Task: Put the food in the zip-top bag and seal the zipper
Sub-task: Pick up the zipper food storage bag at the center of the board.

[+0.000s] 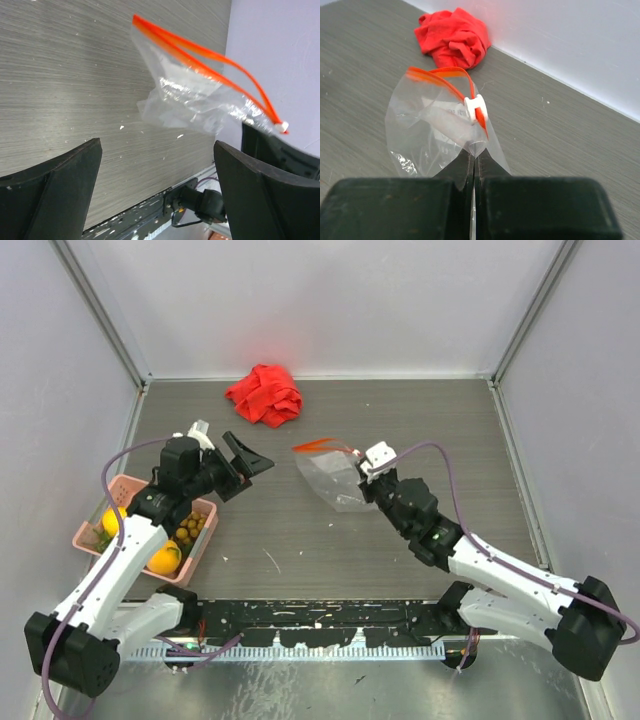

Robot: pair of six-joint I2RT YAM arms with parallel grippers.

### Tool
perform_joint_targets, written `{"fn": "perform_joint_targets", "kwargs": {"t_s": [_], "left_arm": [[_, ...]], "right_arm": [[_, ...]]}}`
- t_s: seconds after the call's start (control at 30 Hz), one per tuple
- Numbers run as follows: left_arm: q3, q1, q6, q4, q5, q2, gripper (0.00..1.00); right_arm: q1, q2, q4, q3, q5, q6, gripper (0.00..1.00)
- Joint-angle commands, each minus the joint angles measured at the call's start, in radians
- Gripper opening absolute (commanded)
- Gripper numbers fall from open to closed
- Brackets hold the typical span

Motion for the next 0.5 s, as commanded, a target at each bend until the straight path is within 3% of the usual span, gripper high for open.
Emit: {"fn": "perform_joint_targets", "kwargs": {"t_s": [0.0, 0.33, 0.47], "left_arm": [[-0.002, -0.001, -0.086, 0.143, 0.008, 0.039, 0.94], [-0.055, -0.020, -0.222, 0.237, -0.038, 0.144, 0.88], [-0.066, -0.035, -0.259, 0.243, -0.033, 0.195, 0.81]], "right_arm": [[0.096, -0.013, 0.070, -0.029, 0.159, -0.078, 0.00], [0.271, 0.037, 0.116, -0.065, 0.299, -0.127, 0.00], [0.299, 0.044, 0.119, -0.065, 0.325, -0.142, 0.00]]}}
